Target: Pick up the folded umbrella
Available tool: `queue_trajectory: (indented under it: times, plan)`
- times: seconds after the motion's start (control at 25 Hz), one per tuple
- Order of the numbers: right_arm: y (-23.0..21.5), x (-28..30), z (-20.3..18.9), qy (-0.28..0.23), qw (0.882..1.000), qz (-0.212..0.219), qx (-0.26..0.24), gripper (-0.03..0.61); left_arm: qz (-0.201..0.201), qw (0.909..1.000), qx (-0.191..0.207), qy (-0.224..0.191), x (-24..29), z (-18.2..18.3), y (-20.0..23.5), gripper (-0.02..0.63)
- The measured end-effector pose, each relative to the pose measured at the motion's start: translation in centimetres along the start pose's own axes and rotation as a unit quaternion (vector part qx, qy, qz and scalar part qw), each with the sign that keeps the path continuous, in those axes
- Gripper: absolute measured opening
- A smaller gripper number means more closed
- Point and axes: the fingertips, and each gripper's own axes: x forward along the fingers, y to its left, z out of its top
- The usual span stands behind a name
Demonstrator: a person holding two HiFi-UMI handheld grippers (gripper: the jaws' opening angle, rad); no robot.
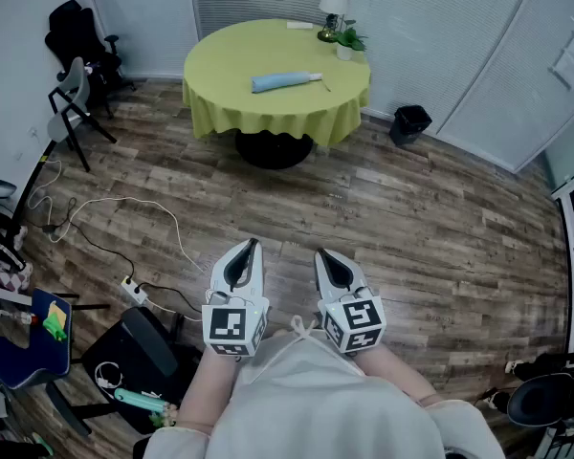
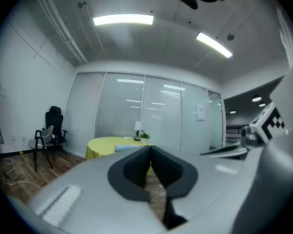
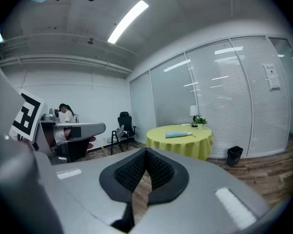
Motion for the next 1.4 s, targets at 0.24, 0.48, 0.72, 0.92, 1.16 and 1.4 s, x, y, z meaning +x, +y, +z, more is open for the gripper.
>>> queue_trajectory:
  times: [0.24, 0.48, 0.72, 0.92, 1.16, 1.4]
  plan:
    - [0.5, 1.1, -0.2, 0.005, 1.0, 0.007, -0.006, 0.0, 0.008, 1.0, 0.003, -0.004, 0.3, -0.3, 1.0, 0.006]
    - [1.4, 2.3, -0.2, 0.002, 1.0, 0.009, 0.011, 0.0, 0.018, 0.9998, -0.011, 0.002, 0.0, -0.9, 2.8, 0.006]
    - [2.1, 3.9, -1.2, 0.025, 0.999, 0.022, 0.01, -0.002, 0.025, 0.9989, -0.035, 0.022, 0.5, -2.4, 4.3, 0.006]
    - [0.7, 6.3, -2.1, 0.041, 0.999, 0.03, 0.014, -0.002, 0.04, 0.9972, -0.056, 0.031, 2.3, -3.8, 5.8, 0.006]
    - [-2.8, 11.7, -1.8, 0.052, 0.997, 0.043, 0.024, -0.002, 0.06, 0.993, -0.092, 0.043, 7.3, -4.7, 8.1, 0.006]
    - [-8.9, 19.6, 1.0, 0.048, 0.996, 0.063, 0.042, -0.001, 0.082, 0.993, -0.065, 0.054, 16.1, -3.5, 9.6, 0.006]
